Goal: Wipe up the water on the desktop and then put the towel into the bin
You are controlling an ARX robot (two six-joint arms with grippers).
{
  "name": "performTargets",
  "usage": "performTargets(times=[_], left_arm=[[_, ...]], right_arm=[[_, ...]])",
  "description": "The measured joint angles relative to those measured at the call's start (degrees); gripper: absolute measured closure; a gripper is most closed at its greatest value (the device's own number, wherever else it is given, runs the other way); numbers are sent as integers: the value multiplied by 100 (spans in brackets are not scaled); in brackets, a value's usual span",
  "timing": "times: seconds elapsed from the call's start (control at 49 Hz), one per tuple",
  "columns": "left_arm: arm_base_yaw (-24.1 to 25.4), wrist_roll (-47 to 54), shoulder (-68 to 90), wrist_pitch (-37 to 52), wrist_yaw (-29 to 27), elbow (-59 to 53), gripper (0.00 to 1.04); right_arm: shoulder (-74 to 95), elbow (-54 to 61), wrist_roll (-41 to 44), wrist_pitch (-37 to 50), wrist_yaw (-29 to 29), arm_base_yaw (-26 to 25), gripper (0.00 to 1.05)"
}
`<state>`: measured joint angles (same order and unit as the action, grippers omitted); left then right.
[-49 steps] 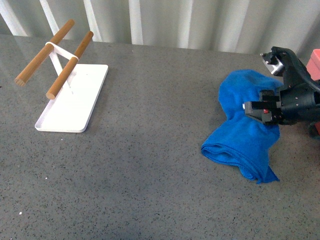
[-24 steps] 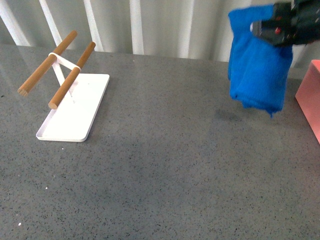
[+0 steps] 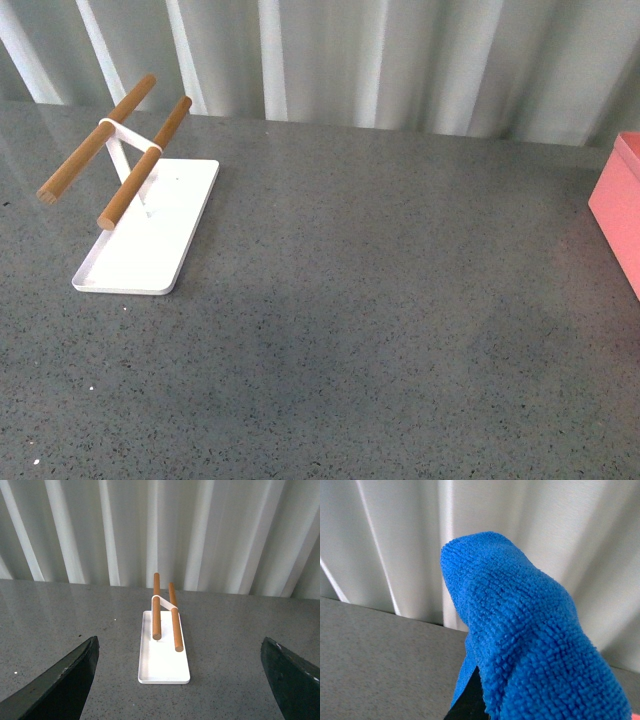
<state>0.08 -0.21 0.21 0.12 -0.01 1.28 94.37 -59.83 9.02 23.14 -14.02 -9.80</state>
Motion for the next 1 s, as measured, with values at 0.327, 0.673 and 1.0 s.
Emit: performTargets(times=[0.327, 0.673, 1.0], left_arm=[[0, 0, 0, 0, 0, 0, 7], [0, 0, 0, 0, 0, 0, 7], [0, 0, 0, 0, 0, 0, 7]], right_arm=[[190, 726, -358, 372, -2, -1357, 100], [1276, 562, -494, -584, 649, -1521, 100], [1060, 197, -872, -1416, 1703, -1381, 58]])
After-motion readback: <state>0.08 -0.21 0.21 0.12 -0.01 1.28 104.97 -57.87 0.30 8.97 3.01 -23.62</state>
